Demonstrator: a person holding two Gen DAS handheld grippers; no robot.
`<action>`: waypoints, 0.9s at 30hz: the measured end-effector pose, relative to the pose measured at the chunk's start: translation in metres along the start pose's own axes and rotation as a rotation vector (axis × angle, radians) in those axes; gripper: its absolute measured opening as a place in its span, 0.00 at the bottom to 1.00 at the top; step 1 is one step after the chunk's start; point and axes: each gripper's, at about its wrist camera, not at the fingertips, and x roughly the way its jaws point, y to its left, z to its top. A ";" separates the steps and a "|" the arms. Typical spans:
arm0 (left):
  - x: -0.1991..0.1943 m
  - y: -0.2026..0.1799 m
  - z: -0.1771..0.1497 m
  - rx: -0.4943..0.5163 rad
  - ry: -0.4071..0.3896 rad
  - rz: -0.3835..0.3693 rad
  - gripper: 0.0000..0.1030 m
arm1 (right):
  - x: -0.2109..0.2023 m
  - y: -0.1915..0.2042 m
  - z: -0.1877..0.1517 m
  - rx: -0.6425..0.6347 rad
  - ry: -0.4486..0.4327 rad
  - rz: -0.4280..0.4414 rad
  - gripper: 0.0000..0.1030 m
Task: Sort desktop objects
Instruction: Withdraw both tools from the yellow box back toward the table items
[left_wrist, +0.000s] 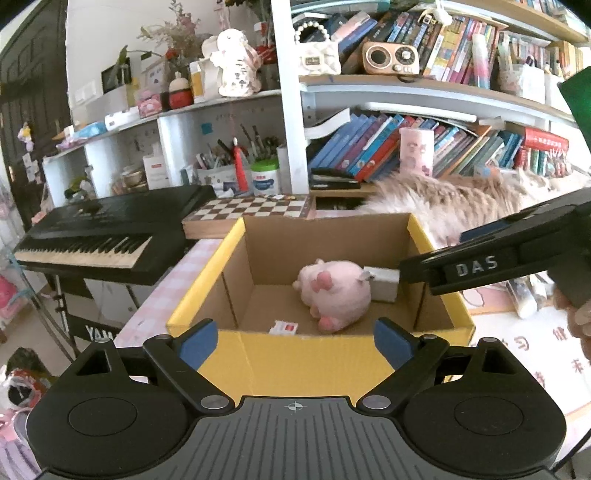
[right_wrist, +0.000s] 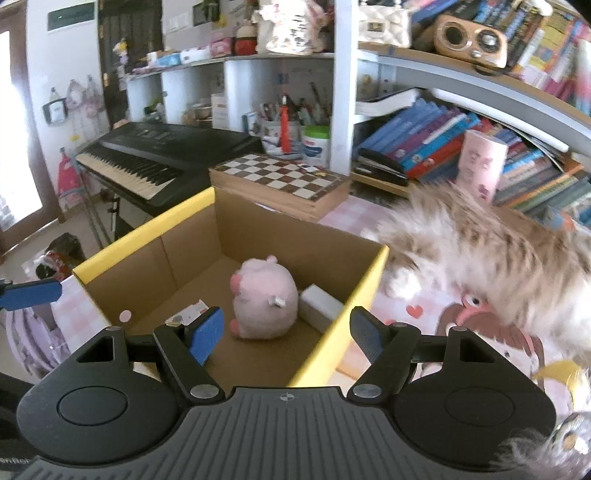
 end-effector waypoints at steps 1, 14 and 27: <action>-0.002 0.001 -0.002 0.001 0.003 -0.001 0.91 | -0.004 0.001 -0.004 0.010 -0.001 -0.010 0.71; -0.037 0.017 -0.024 0.023 0.001 -0.040 0.91 | -0.045 0.032 -0.044 0.097 -0.006 -0.087 0.71; -0.055 0.032 -0.040 0.029 0.023 -0.070 0.91 | -0.074 0.060 -0.084 0.187 0.015 -0.149 0.72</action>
